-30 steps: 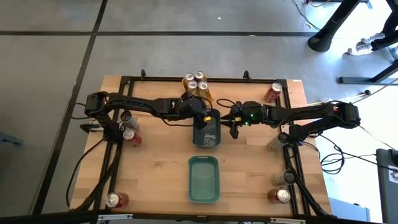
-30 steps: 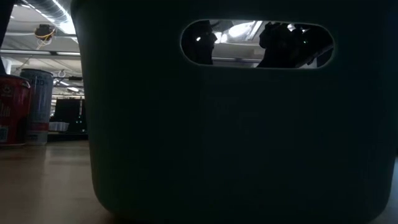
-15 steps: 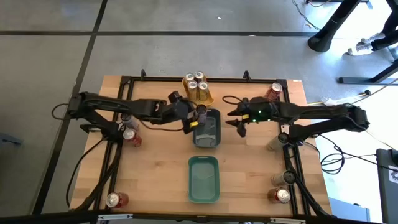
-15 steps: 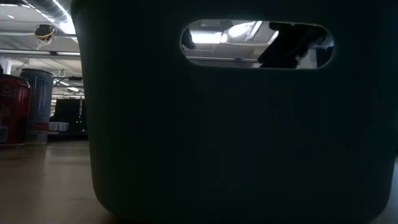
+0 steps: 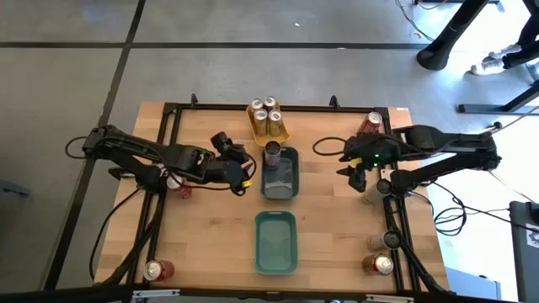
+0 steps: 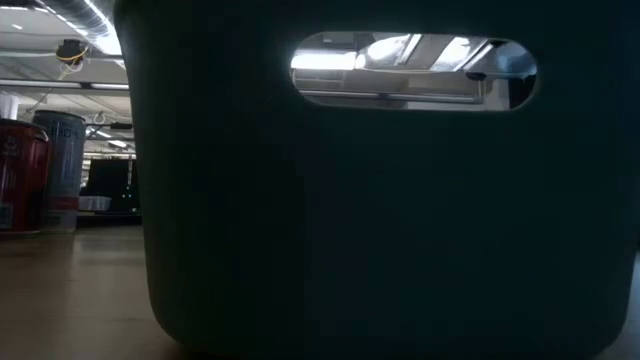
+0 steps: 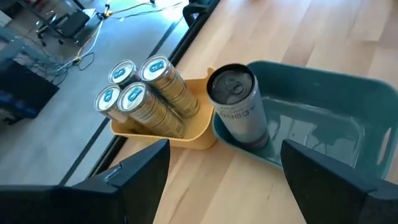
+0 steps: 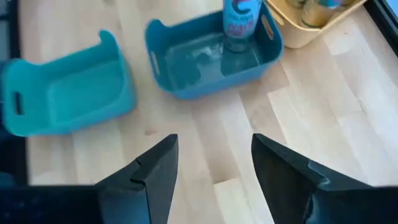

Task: Sort soda cans
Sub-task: Put the top right black soda can into the dark green bin

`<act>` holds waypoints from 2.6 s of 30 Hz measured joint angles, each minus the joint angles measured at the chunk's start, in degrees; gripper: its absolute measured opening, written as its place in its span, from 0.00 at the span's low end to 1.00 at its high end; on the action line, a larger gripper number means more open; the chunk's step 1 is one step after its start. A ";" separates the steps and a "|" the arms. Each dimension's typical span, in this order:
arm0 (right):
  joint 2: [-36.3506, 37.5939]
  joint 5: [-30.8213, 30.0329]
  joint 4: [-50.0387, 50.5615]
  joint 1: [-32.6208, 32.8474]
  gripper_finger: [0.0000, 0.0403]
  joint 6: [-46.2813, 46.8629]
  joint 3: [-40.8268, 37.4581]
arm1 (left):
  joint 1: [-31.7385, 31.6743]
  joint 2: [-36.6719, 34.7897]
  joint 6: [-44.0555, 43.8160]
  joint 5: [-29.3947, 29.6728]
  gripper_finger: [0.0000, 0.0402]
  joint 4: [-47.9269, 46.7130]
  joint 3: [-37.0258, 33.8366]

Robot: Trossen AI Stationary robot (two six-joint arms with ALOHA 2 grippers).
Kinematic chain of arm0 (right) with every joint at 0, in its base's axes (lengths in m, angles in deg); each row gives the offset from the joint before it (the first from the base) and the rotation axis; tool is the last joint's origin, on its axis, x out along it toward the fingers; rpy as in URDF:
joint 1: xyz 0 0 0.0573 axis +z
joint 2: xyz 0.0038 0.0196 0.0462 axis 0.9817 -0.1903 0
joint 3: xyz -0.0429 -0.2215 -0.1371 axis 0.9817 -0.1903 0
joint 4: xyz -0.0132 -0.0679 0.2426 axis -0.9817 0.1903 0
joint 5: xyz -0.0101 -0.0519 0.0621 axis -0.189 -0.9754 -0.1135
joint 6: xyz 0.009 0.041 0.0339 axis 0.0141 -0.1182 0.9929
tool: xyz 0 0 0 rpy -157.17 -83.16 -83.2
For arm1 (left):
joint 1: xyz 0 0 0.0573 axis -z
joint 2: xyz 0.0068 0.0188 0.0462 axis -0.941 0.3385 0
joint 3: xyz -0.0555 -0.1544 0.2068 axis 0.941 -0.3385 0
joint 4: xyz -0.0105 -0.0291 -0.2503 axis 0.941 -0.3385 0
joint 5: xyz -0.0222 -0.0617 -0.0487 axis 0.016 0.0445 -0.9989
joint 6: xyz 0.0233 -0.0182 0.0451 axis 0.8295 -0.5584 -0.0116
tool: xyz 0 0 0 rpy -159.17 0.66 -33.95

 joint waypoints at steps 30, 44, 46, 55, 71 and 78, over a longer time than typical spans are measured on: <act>-0.70 -3.23 16.03 0.80 0.99 20.31 5.72 | 0.93 0.04 1.72 0.19 0.73 0.36 0.00; -2.97 8.80 26.98 0.84 0.97 23.57 5.08 | 0.93 0.04 0.81 0.19 0.73 0.50 0.00; -2.38 9.49 24.97 0.84 0.97 24.68 4.36 | 0.93 0.07 0.63 0.17 0.73 0.48 0.00; -1.76 7.85 26.30 0.84 0.97 16.95 0.82 | 0.93 0.07 0.46 0.17 0.73 -0.06 0.00; 0.43 9.71 26.39 0.84 0.97 4.89 -14.25 | 0.93 0.09 -2.10 0.17 0.73 -1.08 -0.02; 0.43 11.47 26.38 0.85 0.97 4.58 -18.13 | 0.93 0.09 -2.13 0.17 0.73 -1.05 -0.02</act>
